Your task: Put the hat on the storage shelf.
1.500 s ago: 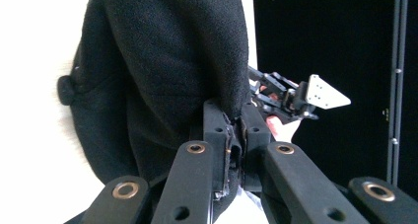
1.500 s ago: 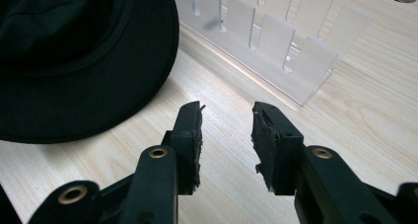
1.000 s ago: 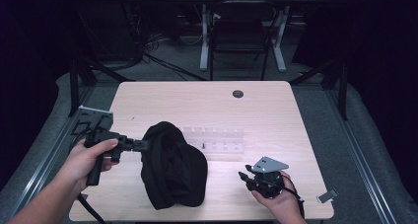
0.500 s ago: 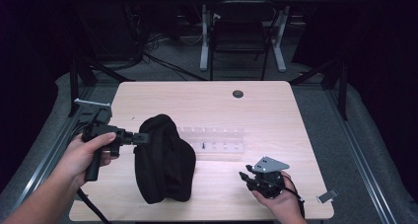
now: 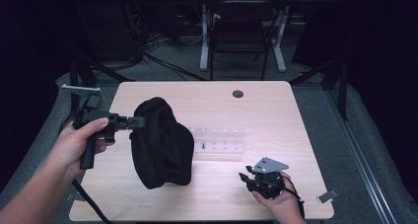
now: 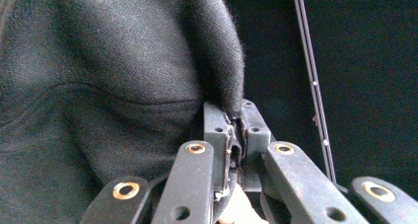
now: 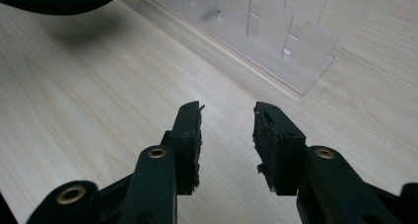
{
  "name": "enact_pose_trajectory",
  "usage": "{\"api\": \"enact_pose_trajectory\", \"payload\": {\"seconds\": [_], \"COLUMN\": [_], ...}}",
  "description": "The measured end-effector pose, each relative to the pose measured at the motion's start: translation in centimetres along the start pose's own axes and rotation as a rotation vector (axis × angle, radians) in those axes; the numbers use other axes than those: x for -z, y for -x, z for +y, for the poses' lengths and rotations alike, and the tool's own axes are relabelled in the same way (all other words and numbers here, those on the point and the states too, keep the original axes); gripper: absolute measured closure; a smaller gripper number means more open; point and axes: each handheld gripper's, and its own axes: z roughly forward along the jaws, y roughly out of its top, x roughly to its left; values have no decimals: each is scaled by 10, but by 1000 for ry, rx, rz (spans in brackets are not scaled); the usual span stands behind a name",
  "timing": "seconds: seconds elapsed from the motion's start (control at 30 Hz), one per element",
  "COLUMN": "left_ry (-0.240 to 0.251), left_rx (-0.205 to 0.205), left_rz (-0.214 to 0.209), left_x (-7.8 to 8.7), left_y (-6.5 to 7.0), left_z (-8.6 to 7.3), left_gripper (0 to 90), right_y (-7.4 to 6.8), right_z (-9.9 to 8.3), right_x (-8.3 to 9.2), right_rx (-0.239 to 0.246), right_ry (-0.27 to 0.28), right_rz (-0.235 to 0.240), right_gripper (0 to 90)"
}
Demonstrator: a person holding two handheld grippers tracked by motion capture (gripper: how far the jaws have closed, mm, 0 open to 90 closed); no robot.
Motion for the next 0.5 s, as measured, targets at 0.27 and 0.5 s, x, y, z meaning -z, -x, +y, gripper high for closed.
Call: {"api": "enact_pose_trajectory", "payload": {"seconds": [0.27,0.5], "left_ry": [15,32], "left_rx": [-11,-14], "left_rz": [-2,10], "left_x": [-7,-13], "left_y": [8,15], "left_z": [12,24], "left_gripper": [856,856], "right_y": [1,0], "right_z": [-1,-2], "right_x": [0,-2], "right_rx": [1,-7], "right_ry": [-5,1], "right_rz": [-1,5], "right_gripper": [631,631]}}
